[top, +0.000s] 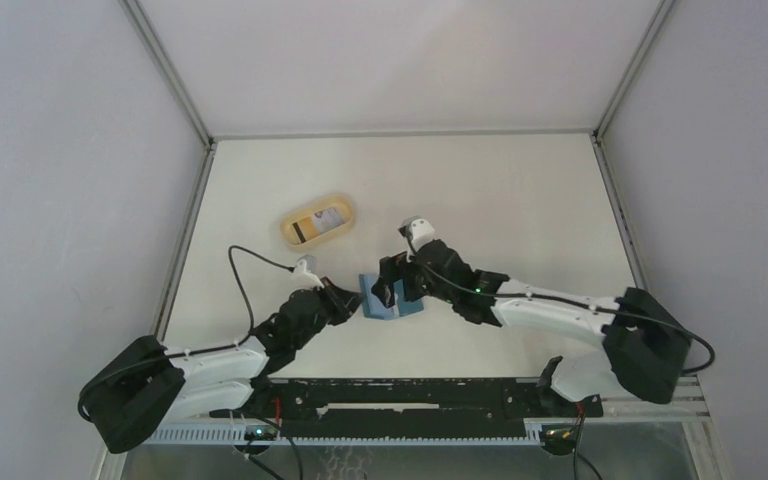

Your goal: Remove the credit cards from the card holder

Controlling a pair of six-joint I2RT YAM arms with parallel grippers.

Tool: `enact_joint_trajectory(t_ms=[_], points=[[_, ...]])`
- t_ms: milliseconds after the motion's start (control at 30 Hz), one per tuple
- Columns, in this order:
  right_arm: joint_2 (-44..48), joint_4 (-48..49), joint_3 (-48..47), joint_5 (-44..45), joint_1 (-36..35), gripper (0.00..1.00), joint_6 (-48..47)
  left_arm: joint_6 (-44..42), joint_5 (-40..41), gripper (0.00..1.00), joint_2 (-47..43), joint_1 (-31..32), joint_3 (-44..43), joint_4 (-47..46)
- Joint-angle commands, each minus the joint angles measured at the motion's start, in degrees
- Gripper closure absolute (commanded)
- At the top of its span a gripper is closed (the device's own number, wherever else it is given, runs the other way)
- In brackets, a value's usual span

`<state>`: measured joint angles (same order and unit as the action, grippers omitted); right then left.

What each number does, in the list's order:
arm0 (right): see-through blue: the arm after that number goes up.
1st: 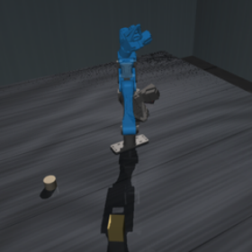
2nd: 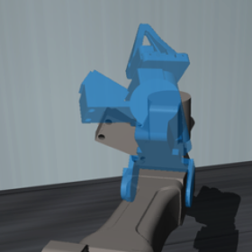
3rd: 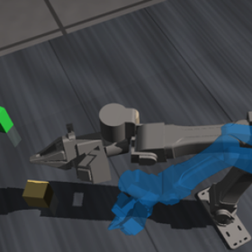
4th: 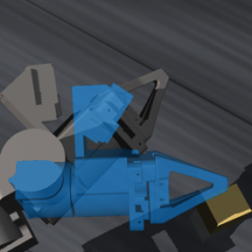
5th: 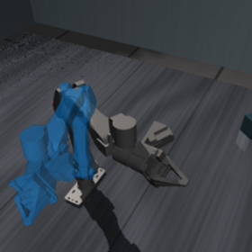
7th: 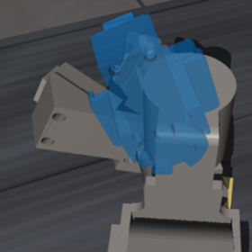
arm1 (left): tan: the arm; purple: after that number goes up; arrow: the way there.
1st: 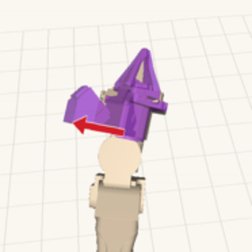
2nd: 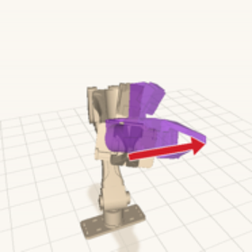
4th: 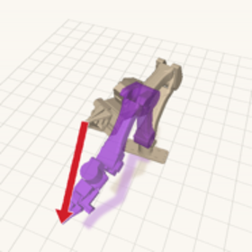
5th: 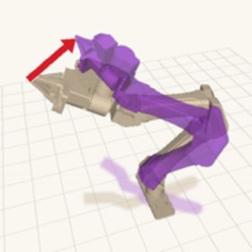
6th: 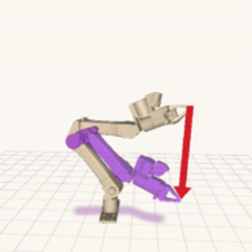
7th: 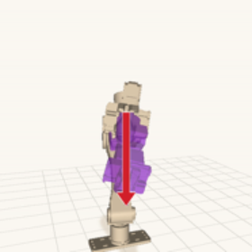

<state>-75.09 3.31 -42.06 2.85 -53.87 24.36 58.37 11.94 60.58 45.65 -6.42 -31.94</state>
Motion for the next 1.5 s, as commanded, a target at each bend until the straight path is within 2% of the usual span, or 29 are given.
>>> enact_joint_trajectory(t_ms=[0, 300, 900, 1467], points=[[-6.7, -1.4, -5.2, 6.1, -2.0, 0.00, 2.7, -0.2, 2.5, 1.00, -1.0, 0.6, 1.4, -1.0], [-16.8, -7.7, -15.6, 13.8, -6.4, 0.00, 3.0, 0.8, 3.2, 1.00, 2.4, 1.0, 3.2, -4.1], [-30.1, -14.9, -23.7, 15.2, -8.0, 0.00, 0.8, 1.6, 3.9, 1.00, 6.9, 1.1, 4.2, -6.7], [-31.7, -24.2, -25.2, 25.1, -9.6, 0.00, -5.9, 3.2, 9.8, 1.00, 5.5, 2.3, 4.4, -2.3]])
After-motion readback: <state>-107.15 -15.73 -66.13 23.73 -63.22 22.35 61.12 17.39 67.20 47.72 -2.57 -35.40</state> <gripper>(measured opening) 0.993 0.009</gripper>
